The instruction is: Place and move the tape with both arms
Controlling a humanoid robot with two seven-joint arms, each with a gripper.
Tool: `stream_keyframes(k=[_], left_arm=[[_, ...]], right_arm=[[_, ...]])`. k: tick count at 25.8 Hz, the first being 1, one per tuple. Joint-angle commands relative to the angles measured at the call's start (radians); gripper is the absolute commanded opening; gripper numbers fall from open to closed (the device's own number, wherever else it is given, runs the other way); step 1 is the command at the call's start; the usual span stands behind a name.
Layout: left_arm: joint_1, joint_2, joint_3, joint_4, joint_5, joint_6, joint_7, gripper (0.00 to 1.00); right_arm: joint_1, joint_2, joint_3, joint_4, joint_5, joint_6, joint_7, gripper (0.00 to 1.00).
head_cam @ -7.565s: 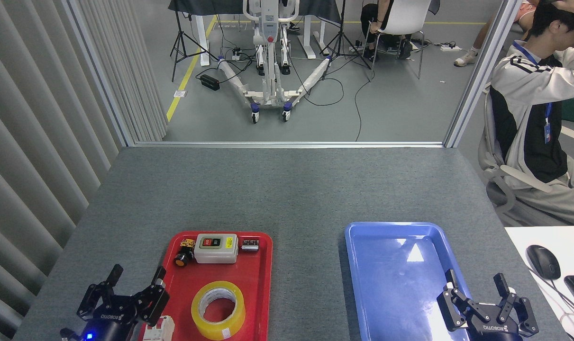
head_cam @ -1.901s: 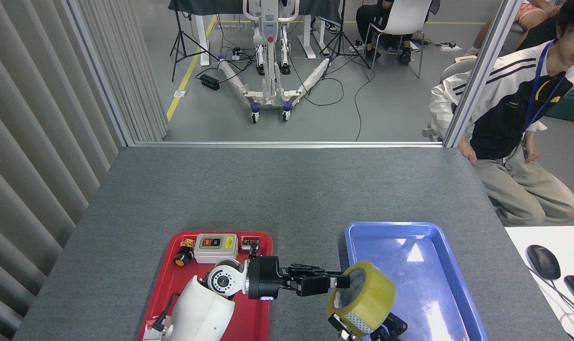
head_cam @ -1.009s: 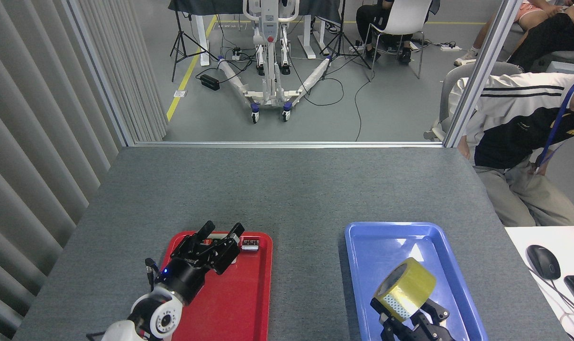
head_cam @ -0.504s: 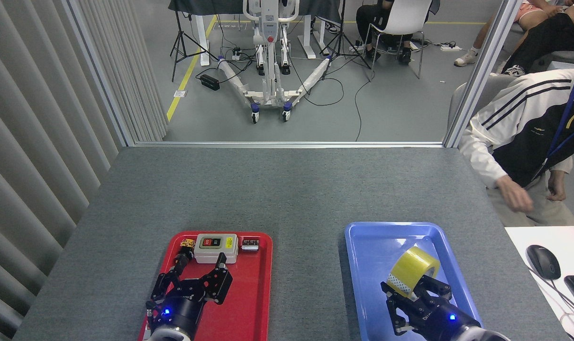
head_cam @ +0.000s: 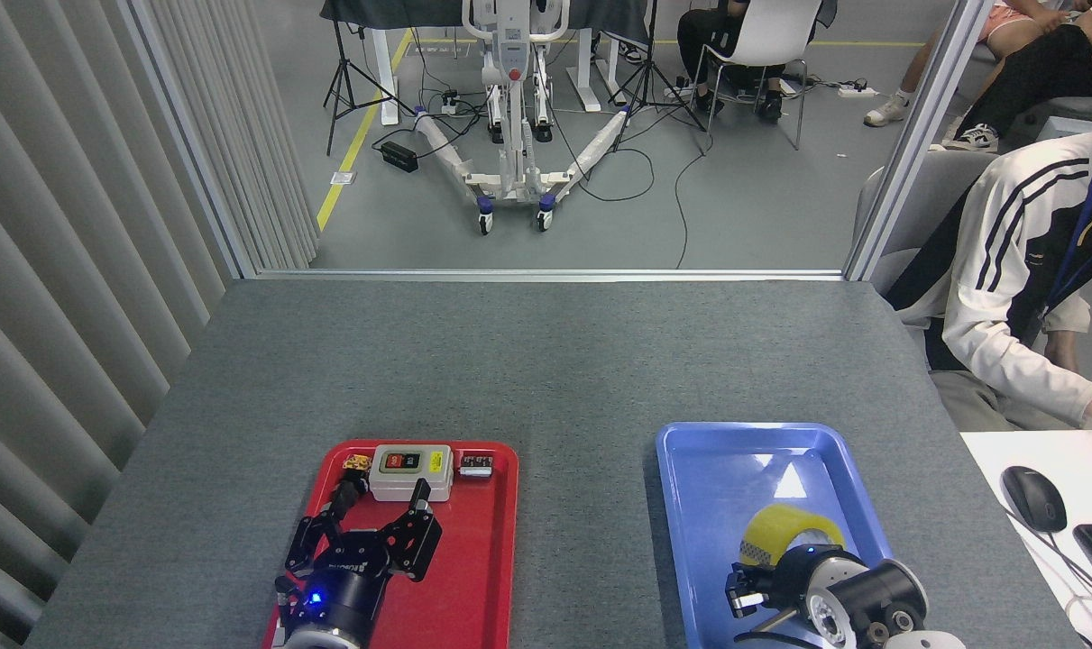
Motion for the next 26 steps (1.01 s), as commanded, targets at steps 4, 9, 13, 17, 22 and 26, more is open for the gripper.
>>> stream_keyframes(k=[4, 9, 13, 17, 22, 26], left_arm=[[0.001, -0.001, 0.002, 0.002, -0.004, -0.003, 0.032, 1.0], [0.0, 0.002, 0.002, -0.006, -0.004, -0.003, 0.048, 1.0], [0.0, 0.006, 0.0, -0.003, -0.004, -0.003, 0.084, 1.0], [-0.005, 0.015, 0.002, -0.001, -0.004, -0.003, 0.084, 1.0], [-0.005, 0.012, 0.002, 0.0, -0.004, -0.003, 0.085, 1.0], [-0.005, 0.011, 0.0, -0.003, -0.004, -0.003, 0.084, 1.0]], right_arm=[[-0.003, -0.002, 0.007, 0.02, 0.007, 0.115, 0.009, 0.12], [-0.002, -0.004, 0.007, 0.023, 0.009, 0.165, -0.012, 0.5], [0.001, -0.004, 0.007, 0.027, 0.01, 0.196, -0.043, 0.54], [0.012, -0.007, 0.007, 0.024, 0.012, 0.28, -0.135, 0.69], [0.03, -0.008, -0.002, 0.024, 0.014, 0.308, -0.307, 0.92], [0.059, -0.007, -0.027, 0.024, 0.015, 0.345, -0.522, 0.99]])
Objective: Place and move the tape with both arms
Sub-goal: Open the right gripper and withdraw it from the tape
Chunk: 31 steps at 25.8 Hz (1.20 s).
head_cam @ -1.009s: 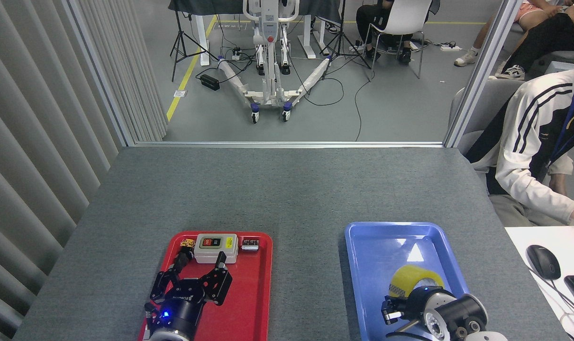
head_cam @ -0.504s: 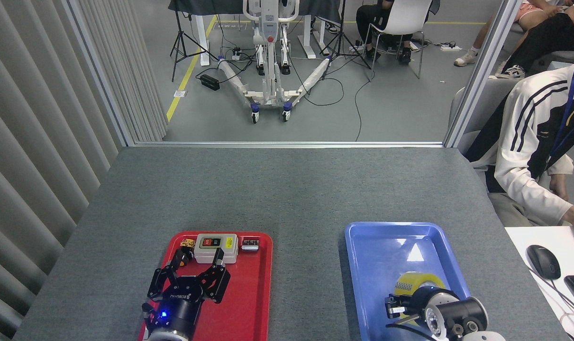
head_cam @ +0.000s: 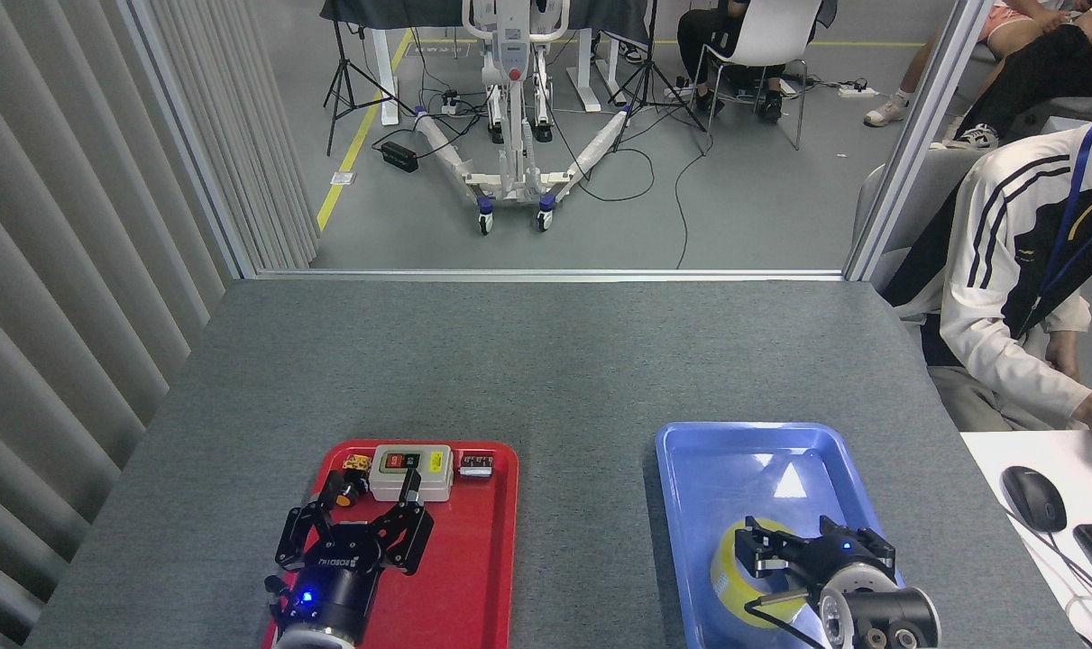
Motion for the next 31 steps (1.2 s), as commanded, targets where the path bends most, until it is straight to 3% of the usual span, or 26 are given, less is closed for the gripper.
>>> stream_keyframes(k=[1, 6, 8, 15, 18, 23, 28, 31], left_arm=[[0.001, -0.001, 0.001, -0.002, 0.0, 0.0, -0.001, 1.0], [0.003, 0.0, 0.001, 0.001, 0.0, -0.001, -0.003, 1.0], [0.004, 0.0, 0.003, 0.001, 0.0, -0.001, -0.003, 1.0], [0.033, 0.0, 0.03, -0.005, -0.002, -0.03, -0.003, 1.0], [0.033, 0.002, 0.041, -0.001, -0.021, -0.087, -0.012, 1.0], [0.035, -0.007, 0.078, -0.007, -0.212, -0.162, -0.026, 1.0], [0.035, -0.023, 0.199, -0.001, -0.216, -0.317, -0.029, 1.0], [0.035, -0.046, 0.231, 0.001, -0.219, -0.342, -0.03, 1.0]], right_arm=[[0.03, 0.003, -0.03, -0.001, 0.001, 0.03, -0.227, 0.99], [0.107, 0.007, -0.087, 0.003, 0.0, 0.036, -0.693, 0.99], [0.128, 0.013, -0.094, 0.004, 0.0, 0.036, -0.809, 0.99], [0.145, 0.018, -0.1, 0.01, -0.014, 0.034, -0.835, 0.99], [0.154, 0.018, -0.093, 0.01, -0.042, 0.034, -0.827, 0.99], [0.173, 0.018, -0.088, 0.012, -0.056, 0.033, -0.836, 0.99], [0.194, 0.018, -0.087, 0.009, -0.056, 0.028, -0.898, 1.0], [0.196, 0.018, -0.085, 0.009, -0.057, 0.023, -0.905, 1.0]])
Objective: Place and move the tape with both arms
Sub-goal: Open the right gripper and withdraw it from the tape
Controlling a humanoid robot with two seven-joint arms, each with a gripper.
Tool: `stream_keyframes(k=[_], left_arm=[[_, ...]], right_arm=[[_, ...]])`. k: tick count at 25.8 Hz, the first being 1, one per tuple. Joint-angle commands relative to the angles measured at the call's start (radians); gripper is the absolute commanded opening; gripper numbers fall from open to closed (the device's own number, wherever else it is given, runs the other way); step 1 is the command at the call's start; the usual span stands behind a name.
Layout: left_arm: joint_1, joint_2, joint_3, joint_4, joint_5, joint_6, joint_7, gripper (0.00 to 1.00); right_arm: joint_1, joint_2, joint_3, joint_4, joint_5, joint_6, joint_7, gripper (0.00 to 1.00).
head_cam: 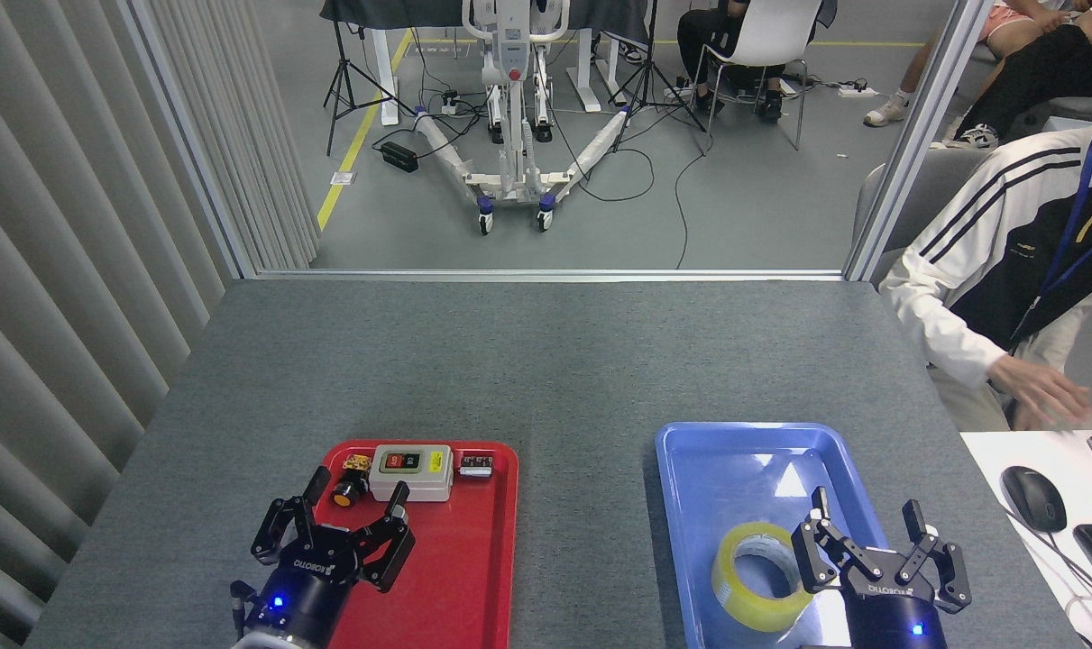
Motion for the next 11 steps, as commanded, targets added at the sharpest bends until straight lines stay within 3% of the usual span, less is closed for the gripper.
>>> stream_keyframes(k=[1, 11], left_arm=[[0.0, -0.017, 0.039, 0.002, -0.005, -0.036, -0.002, 1.0], [0.0, -0.012, 0.039, 0.025, 0.004, -0.036, -0.003, 1.0]], right_arm=[[0.004, 0.0, 0.002, 0.0, -0.002, -0.004, -0.016, 1.0], [0.005, 0.003, 0.009, 0.001, -0.002, -0.004, -0.016, 1.0]])
